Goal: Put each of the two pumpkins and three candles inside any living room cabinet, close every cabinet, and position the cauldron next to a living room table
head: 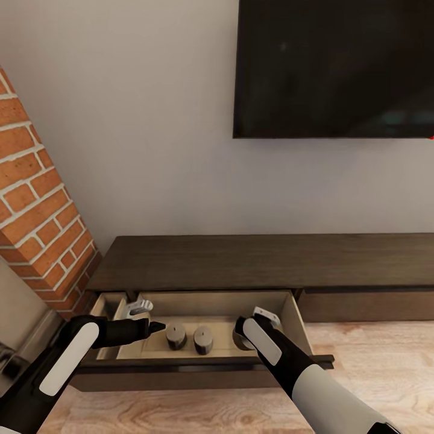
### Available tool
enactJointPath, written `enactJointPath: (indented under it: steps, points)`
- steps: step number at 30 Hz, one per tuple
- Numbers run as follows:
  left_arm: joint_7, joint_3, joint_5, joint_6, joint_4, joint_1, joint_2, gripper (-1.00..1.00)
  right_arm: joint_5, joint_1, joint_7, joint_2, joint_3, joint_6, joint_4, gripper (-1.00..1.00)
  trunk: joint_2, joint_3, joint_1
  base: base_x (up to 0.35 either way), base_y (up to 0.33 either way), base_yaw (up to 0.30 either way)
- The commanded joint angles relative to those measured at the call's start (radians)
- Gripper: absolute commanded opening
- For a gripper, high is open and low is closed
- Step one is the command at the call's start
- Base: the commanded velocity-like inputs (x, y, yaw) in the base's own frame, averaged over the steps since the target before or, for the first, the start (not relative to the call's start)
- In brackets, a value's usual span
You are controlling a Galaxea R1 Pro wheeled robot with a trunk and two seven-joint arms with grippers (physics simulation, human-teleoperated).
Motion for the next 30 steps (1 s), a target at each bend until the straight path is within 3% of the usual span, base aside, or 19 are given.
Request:
enactJointPath:
  steps: [1,10,30]
  points:
    - [0.010,-0.002,0.011,0.002,-0.001,-0.001,0.001,1.00,-0.002,-0.001,-0.006,0.000,0.003,0.004,-0.001,-1.00,-0.008,-0.004,0.004,0.000,0.000,0.000]
    - [0.010,-0.002,0.011,0.002,-0.001,-0.001,0.001,1.00,-0.001,-0.001,-0.006,0.000,0.004,0.004,-0.001,-1.00,-0.071,-0.032,0.038,0.000,0.000,0.000]
    - [0.010,-0.003,0.011,0.002,0.001,-0.001,0.000,1.00,-0.002,-0.001,-0.017,-0.001,0.004,0.005,0.000,-1.00,-0.071,-0.032,0.038,0.060,0.055,0.000]
